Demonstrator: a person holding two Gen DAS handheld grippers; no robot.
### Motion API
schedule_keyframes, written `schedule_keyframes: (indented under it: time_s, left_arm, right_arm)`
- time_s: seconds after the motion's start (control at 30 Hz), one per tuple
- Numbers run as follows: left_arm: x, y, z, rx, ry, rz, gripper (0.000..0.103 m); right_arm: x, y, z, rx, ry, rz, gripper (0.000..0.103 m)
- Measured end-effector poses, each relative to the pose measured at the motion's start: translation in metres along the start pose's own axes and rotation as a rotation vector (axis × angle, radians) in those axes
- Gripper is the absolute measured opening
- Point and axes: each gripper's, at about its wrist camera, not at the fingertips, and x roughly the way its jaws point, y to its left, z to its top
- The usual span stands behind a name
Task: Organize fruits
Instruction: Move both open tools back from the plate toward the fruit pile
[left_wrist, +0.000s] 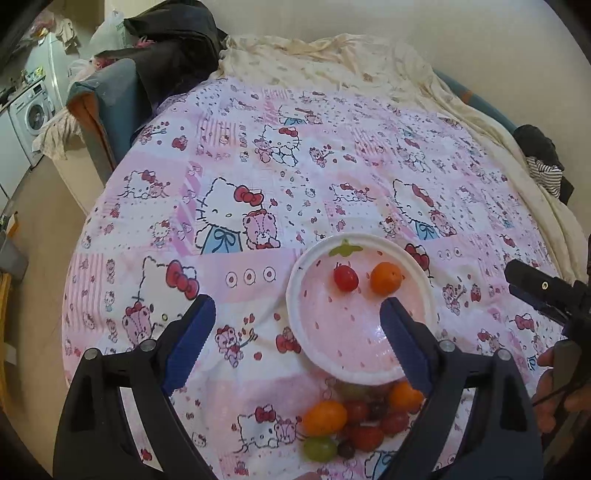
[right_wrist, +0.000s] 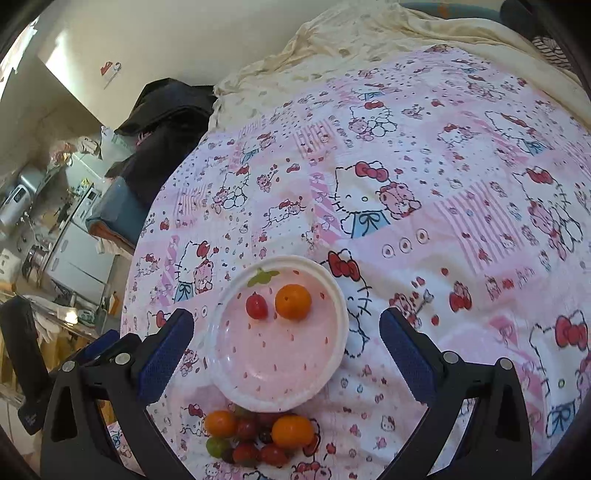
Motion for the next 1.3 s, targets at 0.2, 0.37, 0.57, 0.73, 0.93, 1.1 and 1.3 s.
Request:
schedule_keyframes:
  time_s: [0.2, 0.37, 0.57, 0.73, 0.93, 1.1, 1.3]
  left_arm:
    - [-0.017, 0.006, -0.016, -0.002, -0.021, 0.032, 0.089]
    - [-0.023, 0.008, -0.034, -0.001, 0.019, 0.015, 0.089]
    - [-0.032, 0.008, -0.054, -0.009, 0.034, 0.005, 0.089]
    - [-0.029, 0.013, -0.066, -0.024, 0.067, 0.022, 0.089]
    - [-0.016, 0.026, -0.074, -0.072, 0.131, 0.041, 0.086]
    - [0.001, 0.026, -0.081, -0.074, 0.201, 0.021, 0.065]
    - [0.04, 0.002, -0.094, -0.045, 0.345, -0.075, 0.058]
  right_arm:
    - [-0.013, -0.001, -0.024, 0.018, 0.013, -0.002, 0.103]
    - [-0.024, 0.001, -0.046, 0.001, 0.024, -0.014, 0.103]
    - [-0.03, 0.002, -0.069, -0.019, 0.042, -0.027, 0.103]
    - [-0.032, -0.001, -0.08, -0.032, 0.052, -0.05, 0.103]
    - [-0.022, -0.021, -0.093, 0.102, 0.114, -0.031, 0.103]
    - [-0.016, -0.022, -0.093, 0.111, 0.132, -0.046, 0.103]
    - [-0.007, -0.024, -0.092, 0.131, 0.161, -0.05, 0.103]
